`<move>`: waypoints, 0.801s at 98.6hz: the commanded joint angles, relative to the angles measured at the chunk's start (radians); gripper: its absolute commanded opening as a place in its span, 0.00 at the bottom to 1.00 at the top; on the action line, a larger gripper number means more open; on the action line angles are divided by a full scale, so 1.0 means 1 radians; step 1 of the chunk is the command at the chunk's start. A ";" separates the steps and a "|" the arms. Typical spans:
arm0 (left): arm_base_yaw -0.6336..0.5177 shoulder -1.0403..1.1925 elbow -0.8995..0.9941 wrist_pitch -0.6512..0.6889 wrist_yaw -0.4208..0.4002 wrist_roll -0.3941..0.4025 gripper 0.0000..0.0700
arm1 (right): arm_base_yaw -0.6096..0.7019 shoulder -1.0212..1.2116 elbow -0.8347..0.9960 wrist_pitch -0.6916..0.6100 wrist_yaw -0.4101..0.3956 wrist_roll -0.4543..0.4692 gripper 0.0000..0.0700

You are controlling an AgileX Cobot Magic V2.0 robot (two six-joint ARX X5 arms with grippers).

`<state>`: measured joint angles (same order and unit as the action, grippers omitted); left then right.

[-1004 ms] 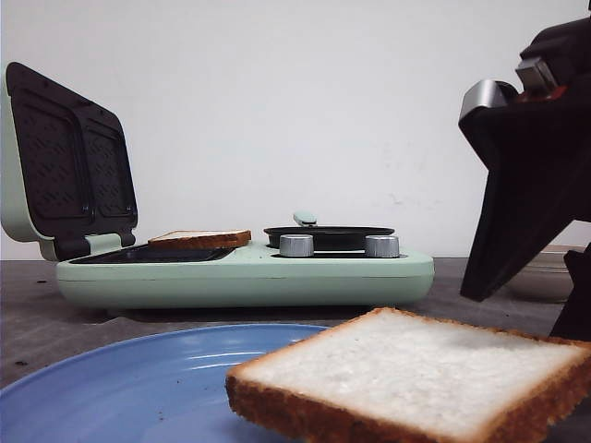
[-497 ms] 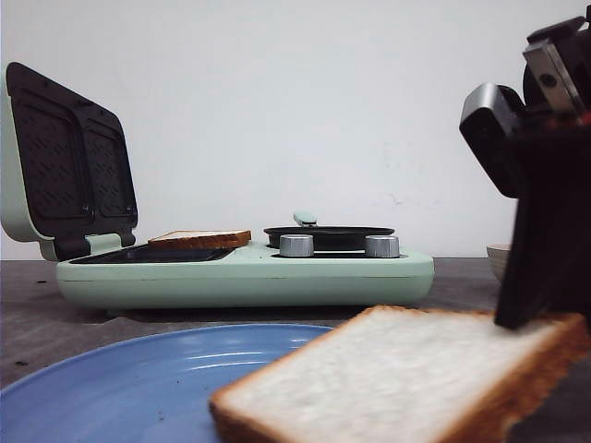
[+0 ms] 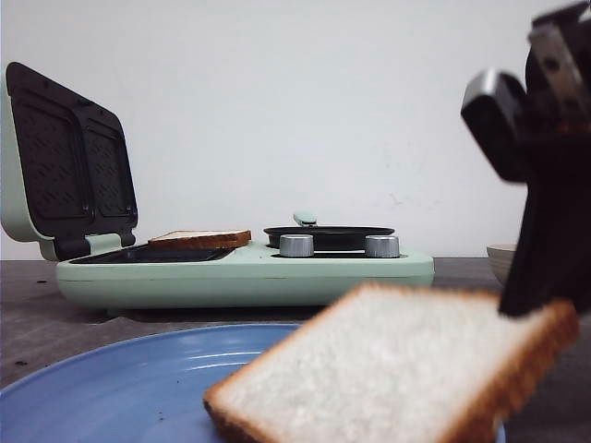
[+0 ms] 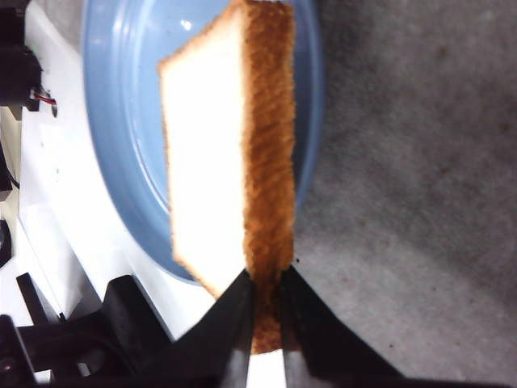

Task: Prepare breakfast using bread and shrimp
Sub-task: 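Lift the bread with the right gripper toward the sandwich maker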

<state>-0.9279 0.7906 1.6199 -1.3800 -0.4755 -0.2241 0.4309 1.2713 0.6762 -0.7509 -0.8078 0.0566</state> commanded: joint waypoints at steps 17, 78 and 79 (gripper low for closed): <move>-0.010 0.006 0.017 0.026 -0.006 -0.004 0.02 | -0.005 -0.096 0.121 0.018 -0.004 0.049 0.00; -0.010 0.006 0.017 0.101 -0.006 0.042 0.02 | 0.089 0.006 0.282 0.908 0.138 0.697 0.00; -0.010 0.006 0.017 0.101 -0.006 0.043 0.02 | 0.092 0.013 0.282 0.919 0.147 0.705 0.00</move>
<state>-0.9279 0.7906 1.6199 -1.2896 -0.4755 -0.2005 0.5022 1.2381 0.9417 0.0795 -0.7052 0.6109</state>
